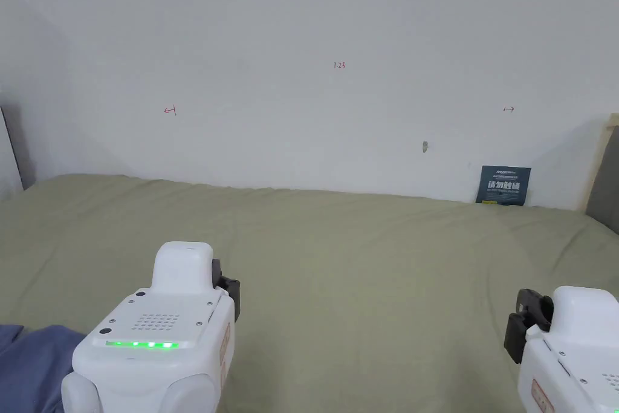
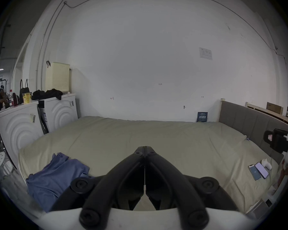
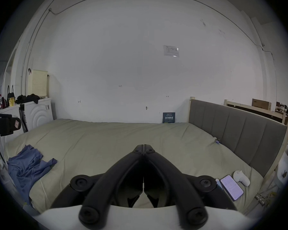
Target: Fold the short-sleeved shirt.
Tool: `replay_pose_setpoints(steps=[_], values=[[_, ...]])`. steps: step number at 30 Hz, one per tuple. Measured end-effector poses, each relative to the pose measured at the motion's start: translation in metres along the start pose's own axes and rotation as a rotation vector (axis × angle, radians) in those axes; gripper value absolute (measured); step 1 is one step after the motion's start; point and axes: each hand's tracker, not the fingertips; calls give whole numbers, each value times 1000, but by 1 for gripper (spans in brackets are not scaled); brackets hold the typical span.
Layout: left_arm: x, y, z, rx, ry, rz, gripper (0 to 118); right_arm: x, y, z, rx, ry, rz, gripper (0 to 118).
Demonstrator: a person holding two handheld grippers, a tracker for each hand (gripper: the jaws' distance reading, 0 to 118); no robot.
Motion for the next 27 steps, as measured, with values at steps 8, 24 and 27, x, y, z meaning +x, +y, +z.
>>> replay_pose_setpoints(steps=[8, 24, 27], values=[[-19, -6, -5, -35, 9, 6, 0, -14, 2, -8, 2, 29, 27, 0], [-196, -17, 85, -81, 449, 52, 0, -207, 2, -27, -25, 525, 88, 0], [-218, -22, 107, -93, 519, 59, 0, -236, 2, -22, -27, 591, 89, 0]])
